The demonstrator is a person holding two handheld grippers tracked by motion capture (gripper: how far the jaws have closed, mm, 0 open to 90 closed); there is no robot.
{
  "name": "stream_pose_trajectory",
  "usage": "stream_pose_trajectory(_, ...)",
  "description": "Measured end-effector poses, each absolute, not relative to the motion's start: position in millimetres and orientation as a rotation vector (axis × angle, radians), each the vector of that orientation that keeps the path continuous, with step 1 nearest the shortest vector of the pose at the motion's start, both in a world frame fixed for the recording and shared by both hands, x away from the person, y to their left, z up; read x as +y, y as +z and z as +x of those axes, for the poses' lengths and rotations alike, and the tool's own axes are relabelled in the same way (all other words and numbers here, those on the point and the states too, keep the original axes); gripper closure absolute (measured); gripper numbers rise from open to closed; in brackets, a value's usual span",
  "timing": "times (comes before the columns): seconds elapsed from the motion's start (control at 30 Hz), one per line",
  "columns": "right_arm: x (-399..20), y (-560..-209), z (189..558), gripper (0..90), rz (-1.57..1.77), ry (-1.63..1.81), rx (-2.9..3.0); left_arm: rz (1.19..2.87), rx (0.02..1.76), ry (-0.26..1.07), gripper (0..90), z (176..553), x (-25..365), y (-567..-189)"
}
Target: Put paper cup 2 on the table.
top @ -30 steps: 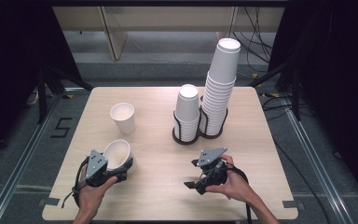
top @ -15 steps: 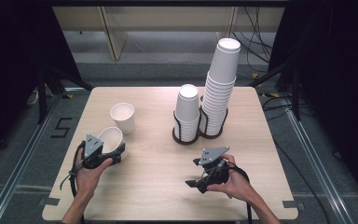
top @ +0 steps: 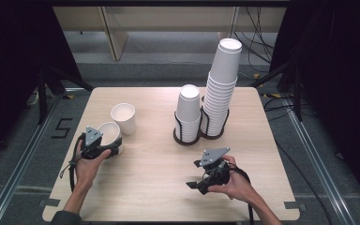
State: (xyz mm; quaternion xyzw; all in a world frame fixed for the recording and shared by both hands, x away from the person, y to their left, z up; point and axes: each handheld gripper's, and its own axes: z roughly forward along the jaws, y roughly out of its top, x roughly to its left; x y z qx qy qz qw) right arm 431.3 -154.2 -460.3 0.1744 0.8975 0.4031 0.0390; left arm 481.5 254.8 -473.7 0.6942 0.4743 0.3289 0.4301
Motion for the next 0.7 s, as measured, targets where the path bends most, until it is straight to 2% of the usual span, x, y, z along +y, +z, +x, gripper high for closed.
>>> stream_pose_trajectory(0.17, -154, -461, 431, 18.6, 0.539, 1.220, 2.758, 1.751, 1.214, 0.789, 15.0, 491, 254, -480)
stream_pose_trajectory(0.5, -153, -462, 430, 18.6, 0.533, 1.211, 2.773, 1.704, 1.201, 0.839, 10.9, 492, 256, -487)
stream_pose_trajectory(0.7, -151, -463, 430, 18.6, 0.509, 1.211, 2.780, 1.687, 1.224, 0.837, 13.2, 490, 260, -496)
